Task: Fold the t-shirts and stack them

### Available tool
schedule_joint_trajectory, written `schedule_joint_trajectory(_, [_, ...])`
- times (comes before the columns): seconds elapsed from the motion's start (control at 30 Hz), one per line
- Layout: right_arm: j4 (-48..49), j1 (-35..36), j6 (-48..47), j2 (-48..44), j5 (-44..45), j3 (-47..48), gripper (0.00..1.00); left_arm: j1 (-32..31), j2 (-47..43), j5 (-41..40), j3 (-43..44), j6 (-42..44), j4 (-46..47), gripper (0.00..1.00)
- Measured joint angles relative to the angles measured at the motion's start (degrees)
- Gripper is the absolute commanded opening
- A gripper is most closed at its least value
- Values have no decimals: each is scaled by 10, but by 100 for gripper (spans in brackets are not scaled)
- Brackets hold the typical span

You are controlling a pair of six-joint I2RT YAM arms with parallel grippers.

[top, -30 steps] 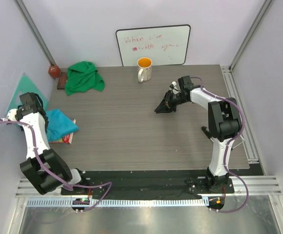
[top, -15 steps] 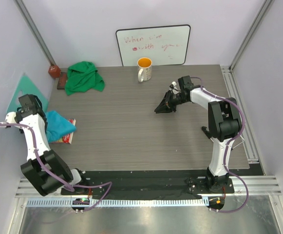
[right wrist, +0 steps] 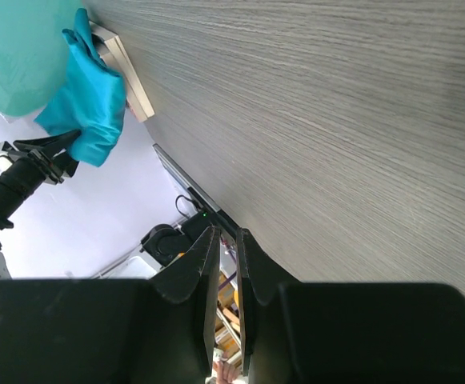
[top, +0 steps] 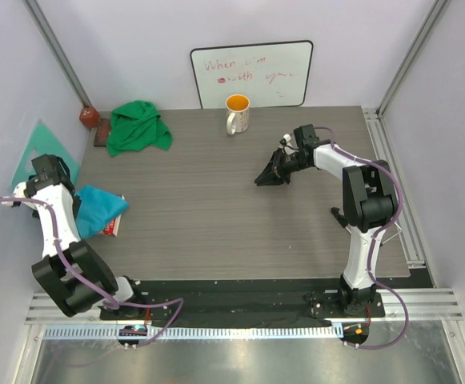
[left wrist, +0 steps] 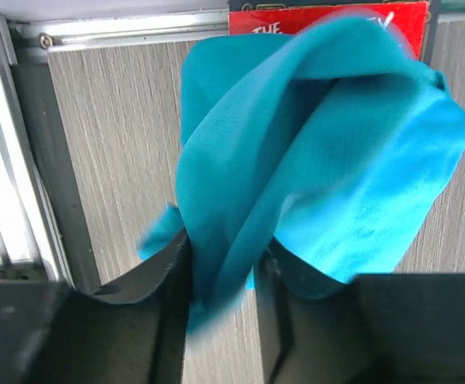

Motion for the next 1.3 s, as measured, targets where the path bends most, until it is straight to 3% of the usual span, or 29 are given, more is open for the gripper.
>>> schedule_joint_trajectory(0.5, [0, 0, 10, 0, -2, 0, 19, 0, -39, 25, 41, 78, -54, 47])
schedule_joint_trajectory(0.8, [1, 0, 11, 0, -2, 0, 19, 0, -39, 89, -16, 111, 11, 48])
schedule_joint_trajectory(1.03, [5, 1, 12, 0, -5, 0, 19, -18, 10, 150, -18, 121, 85, 48])
schedule_joint_trajectory(1.3, [6, 3, 15, 0, -5, 1, 19, -90, 105, 160, -2, 122, 116, 48])
